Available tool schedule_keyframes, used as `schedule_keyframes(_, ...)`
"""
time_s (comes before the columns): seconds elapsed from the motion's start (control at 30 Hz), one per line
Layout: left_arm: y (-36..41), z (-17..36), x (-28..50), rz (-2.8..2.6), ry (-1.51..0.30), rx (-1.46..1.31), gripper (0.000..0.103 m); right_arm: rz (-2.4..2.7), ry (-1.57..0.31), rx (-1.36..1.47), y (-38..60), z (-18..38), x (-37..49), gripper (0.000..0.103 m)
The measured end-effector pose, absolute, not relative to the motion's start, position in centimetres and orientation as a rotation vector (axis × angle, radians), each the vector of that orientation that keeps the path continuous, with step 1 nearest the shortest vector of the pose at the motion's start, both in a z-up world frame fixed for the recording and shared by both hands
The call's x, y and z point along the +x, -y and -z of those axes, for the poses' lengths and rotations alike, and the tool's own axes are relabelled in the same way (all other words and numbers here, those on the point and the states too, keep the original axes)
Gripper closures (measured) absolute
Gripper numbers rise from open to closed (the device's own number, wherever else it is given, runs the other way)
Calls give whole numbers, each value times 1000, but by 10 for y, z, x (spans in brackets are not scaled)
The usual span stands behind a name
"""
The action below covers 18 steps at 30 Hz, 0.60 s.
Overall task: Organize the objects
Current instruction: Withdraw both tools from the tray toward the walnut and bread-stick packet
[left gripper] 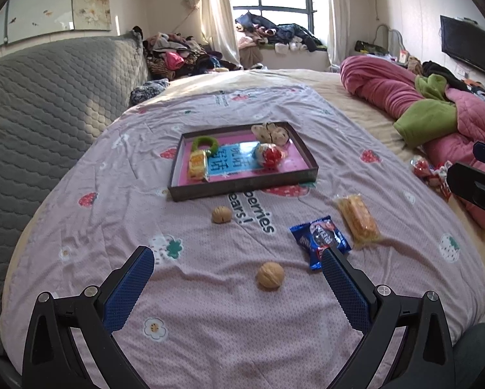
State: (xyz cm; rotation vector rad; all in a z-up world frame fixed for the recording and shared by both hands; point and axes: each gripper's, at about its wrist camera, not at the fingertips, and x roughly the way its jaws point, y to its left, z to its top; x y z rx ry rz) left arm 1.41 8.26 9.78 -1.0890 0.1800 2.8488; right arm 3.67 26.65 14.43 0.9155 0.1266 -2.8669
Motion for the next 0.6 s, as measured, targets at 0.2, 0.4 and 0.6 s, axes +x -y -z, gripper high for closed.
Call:
schedule_keyframes(0.2, -84, -80, 10, -2828, -178, -1121, 0, 2865, -122, 966, -270, -127, 29, 1)
schedule_keyframes(0.4, -85, -59, 1, -2811, -172, -1151, 0, 2861, -118, 1016, -277, -106, 16, 1)
schedule_keyframes(0.6, -84, -38, -11, -2781, -154, -1191, 0, 2850, -125, 1086, -282, -83, -1, 1)
